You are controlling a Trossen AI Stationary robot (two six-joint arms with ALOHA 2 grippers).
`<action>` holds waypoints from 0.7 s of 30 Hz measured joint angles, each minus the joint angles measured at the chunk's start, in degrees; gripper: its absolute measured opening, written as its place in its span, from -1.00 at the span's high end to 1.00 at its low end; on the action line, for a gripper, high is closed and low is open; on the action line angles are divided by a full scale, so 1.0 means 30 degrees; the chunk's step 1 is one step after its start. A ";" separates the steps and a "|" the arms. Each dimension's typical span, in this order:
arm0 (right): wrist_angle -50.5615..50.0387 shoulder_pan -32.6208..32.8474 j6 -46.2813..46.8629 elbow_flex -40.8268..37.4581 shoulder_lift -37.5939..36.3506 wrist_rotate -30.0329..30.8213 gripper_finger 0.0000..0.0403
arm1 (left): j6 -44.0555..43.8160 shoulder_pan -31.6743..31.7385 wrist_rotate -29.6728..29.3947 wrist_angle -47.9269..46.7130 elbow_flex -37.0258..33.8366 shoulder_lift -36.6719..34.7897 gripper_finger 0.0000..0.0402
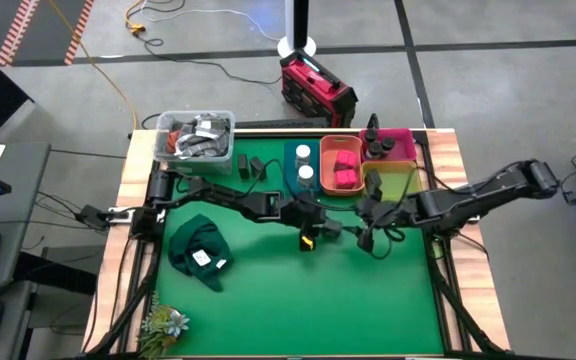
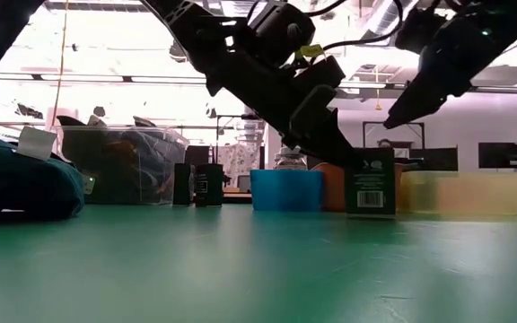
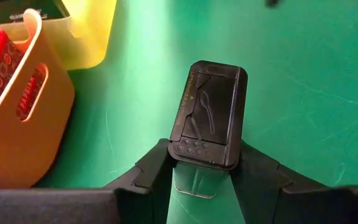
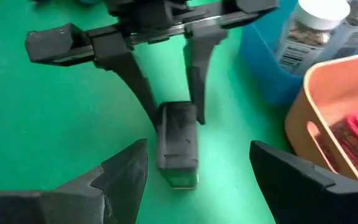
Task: Sort spices by type
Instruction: Put the black seasoning can into the yellow bin
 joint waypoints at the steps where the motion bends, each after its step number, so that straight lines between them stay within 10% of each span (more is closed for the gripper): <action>1: 0.0004 0.0062 0.0001 0.0251 0.0459 0.0000 -0.52 | -0.0023 0.0000 0.0000 -0.0088 0.0000 0.0000 0.33; 21: -0.5335 -0.0582 -0.0505 0.5365 0.7314 -0.2633 -0.52 | -0.0091 -0.0036 0.0063 -0.0301 -0.0007 0.0000 0.33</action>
